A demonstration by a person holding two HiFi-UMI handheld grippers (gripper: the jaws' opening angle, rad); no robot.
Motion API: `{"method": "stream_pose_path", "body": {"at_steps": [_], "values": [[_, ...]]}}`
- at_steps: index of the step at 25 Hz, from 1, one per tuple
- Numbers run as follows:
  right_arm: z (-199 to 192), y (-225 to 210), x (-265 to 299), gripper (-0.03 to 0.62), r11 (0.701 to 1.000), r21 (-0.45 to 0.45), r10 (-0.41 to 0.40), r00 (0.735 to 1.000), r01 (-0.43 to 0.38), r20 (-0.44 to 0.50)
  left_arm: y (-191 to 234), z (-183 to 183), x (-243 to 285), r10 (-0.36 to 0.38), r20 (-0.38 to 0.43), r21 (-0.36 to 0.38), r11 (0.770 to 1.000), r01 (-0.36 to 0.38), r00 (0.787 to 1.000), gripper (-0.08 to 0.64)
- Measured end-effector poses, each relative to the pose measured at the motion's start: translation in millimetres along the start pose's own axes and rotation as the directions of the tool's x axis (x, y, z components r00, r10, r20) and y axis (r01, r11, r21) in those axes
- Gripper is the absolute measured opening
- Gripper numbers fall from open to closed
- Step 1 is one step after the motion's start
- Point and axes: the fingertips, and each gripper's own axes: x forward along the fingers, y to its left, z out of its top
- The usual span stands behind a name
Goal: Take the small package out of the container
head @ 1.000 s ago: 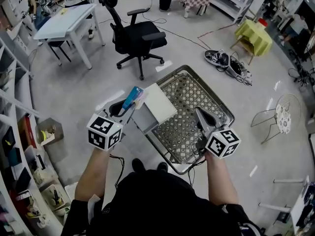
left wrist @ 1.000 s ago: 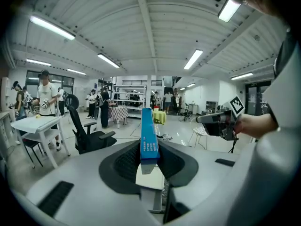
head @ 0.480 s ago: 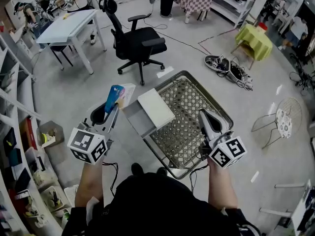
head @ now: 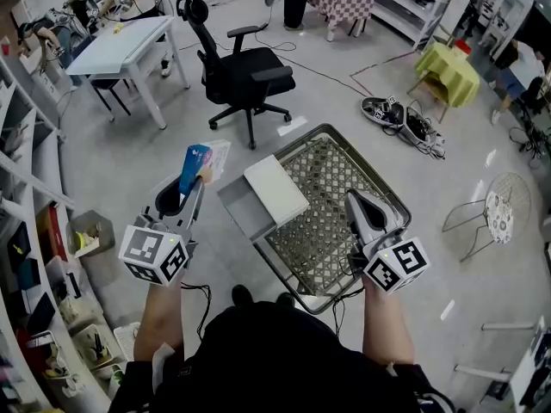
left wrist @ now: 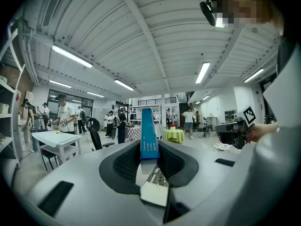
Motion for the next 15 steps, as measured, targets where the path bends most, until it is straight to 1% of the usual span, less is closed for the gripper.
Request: {"method": "stream_pose_path", "body": {"at_steps": [5, 15], "values": [[0, -4, 4, 0.008, 1.0, 0.008, -0.016, 1.0, 0.016, -0.001, 4, -1, -1, 0.01, 0.016, -0.02, 1.0, -0.01, 1.0, 0.094], [-9, 4, 19, 0.008, 1.0, 0.027, -0.012, 1.0, 0.012, -0.012, 13, -9, 0, 0.002, 0.004, -0.023, 1.0, -0.002, 1.0, 0.094]]}}
